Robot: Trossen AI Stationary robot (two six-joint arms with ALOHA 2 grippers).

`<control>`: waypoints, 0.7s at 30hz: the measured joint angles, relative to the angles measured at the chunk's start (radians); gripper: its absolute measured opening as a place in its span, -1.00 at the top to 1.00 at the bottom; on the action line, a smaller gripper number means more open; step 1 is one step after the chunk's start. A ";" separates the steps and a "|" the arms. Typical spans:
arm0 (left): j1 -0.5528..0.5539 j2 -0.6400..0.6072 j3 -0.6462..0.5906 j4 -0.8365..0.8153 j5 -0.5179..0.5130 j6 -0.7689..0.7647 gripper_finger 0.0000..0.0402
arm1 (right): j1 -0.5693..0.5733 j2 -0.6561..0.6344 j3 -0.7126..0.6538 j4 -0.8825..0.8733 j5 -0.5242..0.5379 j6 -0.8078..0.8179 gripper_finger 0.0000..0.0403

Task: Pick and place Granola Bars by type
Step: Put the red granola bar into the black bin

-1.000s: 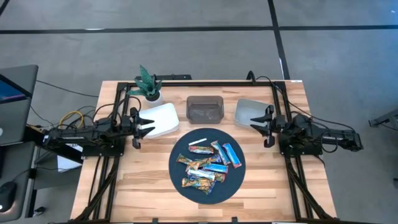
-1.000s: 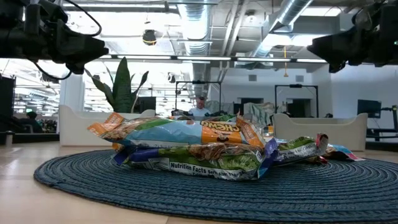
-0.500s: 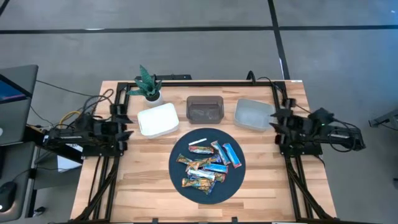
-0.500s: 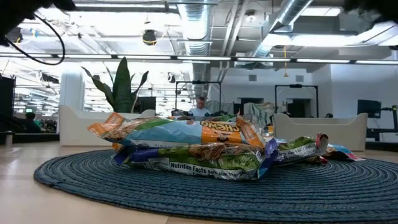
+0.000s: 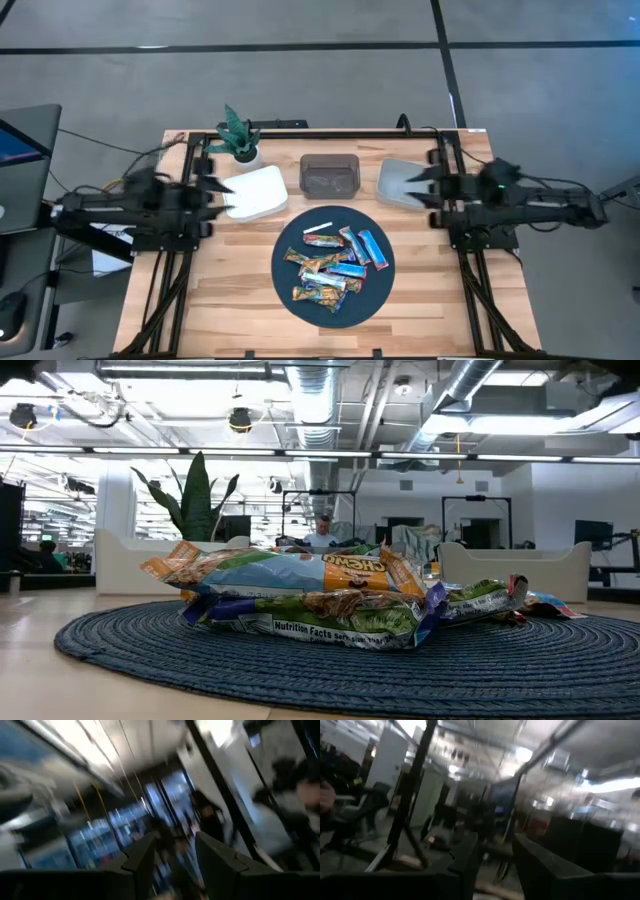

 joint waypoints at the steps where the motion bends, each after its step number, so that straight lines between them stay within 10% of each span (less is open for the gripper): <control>1: -0.006 0.055 0.021 -0.035 -0.001 -0.002 0.31 | 0.004 0.040 0.018 -0.021 0.001 0.020 0.42; 11: -0.245 0.433 0.106 -0.260 -0.274 -0.039 0.31 | 0.170 0.383 0.126 -0.293 0.267 0.202 0.42; 21: -0.608 0.684 0.112 -0.264 -0.941 -0.116 0.31 | 0.417 0.560 0.126 -0.456 0.681 0.640 0.42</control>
